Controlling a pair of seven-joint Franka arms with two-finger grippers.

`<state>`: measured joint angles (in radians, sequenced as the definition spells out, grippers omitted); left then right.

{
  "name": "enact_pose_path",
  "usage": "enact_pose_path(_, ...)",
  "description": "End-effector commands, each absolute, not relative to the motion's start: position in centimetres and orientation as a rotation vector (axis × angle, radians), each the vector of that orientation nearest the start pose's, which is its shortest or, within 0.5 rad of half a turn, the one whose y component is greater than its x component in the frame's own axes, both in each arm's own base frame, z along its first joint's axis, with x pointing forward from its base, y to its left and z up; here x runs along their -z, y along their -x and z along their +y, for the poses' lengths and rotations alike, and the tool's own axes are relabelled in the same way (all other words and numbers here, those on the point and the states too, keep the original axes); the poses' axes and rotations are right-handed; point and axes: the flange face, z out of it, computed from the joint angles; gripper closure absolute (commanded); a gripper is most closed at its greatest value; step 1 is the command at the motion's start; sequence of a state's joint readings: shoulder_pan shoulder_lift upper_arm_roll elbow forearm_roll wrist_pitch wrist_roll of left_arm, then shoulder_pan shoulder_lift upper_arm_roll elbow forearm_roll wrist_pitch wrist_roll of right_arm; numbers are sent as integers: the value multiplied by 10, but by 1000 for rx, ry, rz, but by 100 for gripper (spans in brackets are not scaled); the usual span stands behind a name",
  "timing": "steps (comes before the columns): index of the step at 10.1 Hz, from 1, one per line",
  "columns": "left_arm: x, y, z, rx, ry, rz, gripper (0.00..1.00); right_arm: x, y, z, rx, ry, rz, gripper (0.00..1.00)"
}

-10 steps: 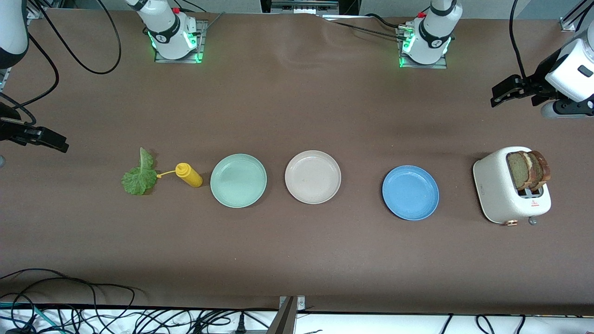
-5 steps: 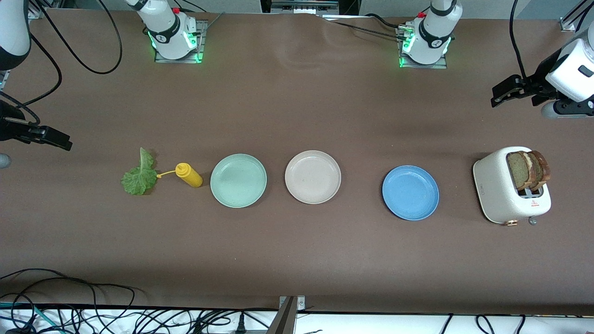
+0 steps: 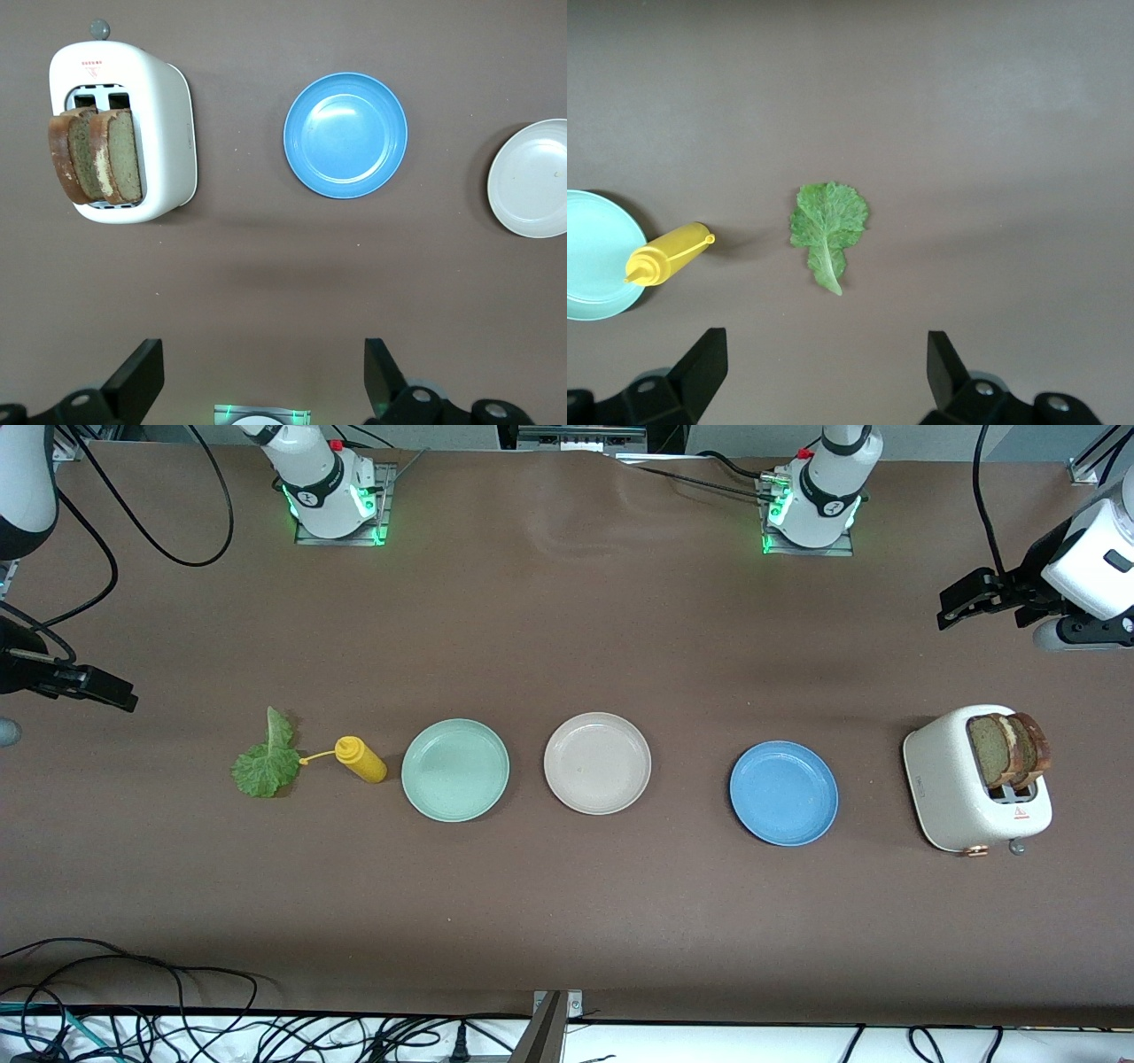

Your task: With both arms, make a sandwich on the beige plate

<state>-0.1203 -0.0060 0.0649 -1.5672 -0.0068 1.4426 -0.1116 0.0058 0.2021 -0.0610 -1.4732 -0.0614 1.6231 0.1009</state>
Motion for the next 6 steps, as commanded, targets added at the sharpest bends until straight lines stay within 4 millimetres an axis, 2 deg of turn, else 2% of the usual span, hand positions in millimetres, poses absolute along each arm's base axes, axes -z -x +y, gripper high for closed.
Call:
enact_pose_path(1, -625, -539, -30, -191, 3158, -104, 0, -556, -612, -33, -95, 3195, 238, 0)
enact_pose_path(6, -625, -539, -25, -190, 3159, -109, 0, -554, -612, -37, -104, 3194, 226, 0)
